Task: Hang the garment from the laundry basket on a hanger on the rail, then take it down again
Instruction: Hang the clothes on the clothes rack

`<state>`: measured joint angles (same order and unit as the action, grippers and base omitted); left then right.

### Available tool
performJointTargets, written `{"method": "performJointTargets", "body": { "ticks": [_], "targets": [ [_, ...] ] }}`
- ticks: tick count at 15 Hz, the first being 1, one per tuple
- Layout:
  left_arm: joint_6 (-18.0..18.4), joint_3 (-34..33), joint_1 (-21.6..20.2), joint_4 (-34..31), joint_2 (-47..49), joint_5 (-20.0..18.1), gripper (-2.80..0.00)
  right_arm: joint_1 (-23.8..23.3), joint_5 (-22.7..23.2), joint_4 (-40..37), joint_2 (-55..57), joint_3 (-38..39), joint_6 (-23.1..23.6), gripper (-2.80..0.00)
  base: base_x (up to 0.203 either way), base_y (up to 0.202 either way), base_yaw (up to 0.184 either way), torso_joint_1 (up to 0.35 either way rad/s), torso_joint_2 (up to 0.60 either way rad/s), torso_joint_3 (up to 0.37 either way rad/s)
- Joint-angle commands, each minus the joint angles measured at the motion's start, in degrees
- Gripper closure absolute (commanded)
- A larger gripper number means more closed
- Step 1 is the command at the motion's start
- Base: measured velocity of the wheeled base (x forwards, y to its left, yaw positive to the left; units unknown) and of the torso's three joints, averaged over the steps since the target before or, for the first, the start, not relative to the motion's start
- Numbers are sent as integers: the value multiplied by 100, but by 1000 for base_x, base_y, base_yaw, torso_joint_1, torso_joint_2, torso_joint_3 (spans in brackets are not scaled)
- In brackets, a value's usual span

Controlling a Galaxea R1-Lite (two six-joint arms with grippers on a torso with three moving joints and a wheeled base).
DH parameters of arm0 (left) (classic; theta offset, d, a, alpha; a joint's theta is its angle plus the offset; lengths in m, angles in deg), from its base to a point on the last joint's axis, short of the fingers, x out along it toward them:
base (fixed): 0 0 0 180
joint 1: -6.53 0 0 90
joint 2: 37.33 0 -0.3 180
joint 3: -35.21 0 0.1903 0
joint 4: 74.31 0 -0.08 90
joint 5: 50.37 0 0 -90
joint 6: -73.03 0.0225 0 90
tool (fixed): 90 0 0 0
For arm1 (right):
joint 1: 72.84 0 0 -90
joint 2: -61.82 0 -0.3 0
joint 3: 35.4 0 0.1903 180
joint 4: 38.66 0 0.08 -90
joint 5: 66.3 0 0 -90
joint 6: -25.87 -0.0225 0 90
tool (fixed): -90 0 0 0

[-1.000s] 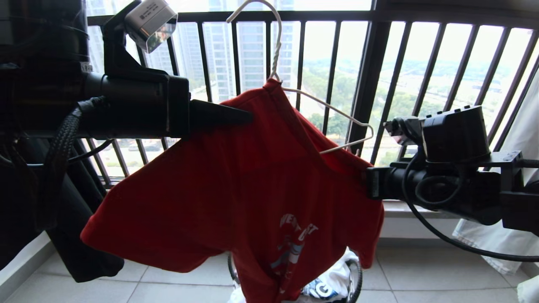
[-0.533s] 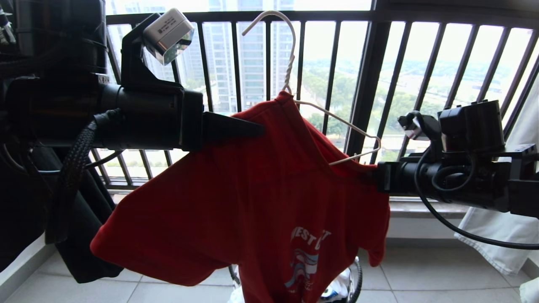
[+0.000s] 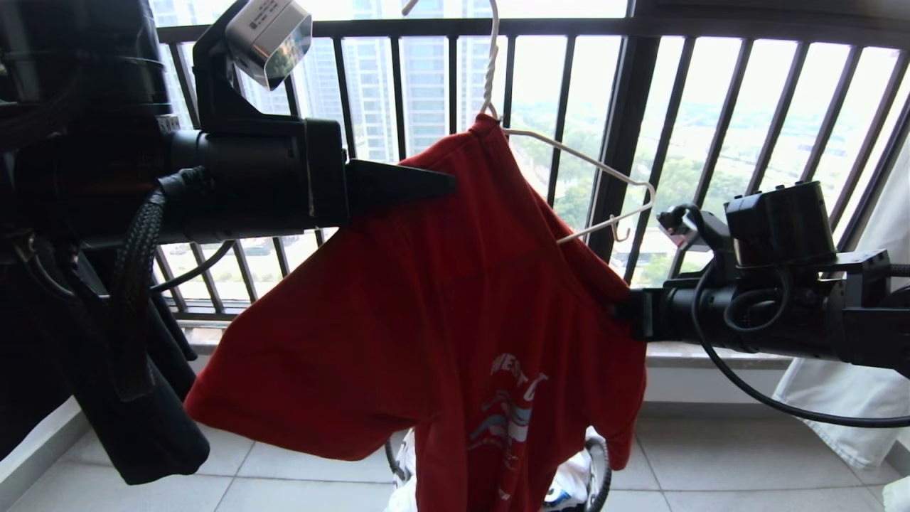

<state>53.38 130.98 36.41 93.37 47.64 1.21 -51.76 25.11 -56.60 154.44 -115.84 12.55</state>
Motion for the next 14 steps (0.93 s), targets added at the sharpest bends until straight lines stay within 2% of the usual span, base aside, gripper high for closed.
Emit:
{"method": "performJointTargets", "body": {
  "ticks": [1,14],
  "targets": [
    [-38,-60,0,38,-44,-17,0,36,0,16,160,12,-18,0,0,0,0,0,0,0],
    [6,-165,150,29,23,-29,0,-814,202,20,201,-401,-22,0,0,0,0,0,0,0]
  ]
}}
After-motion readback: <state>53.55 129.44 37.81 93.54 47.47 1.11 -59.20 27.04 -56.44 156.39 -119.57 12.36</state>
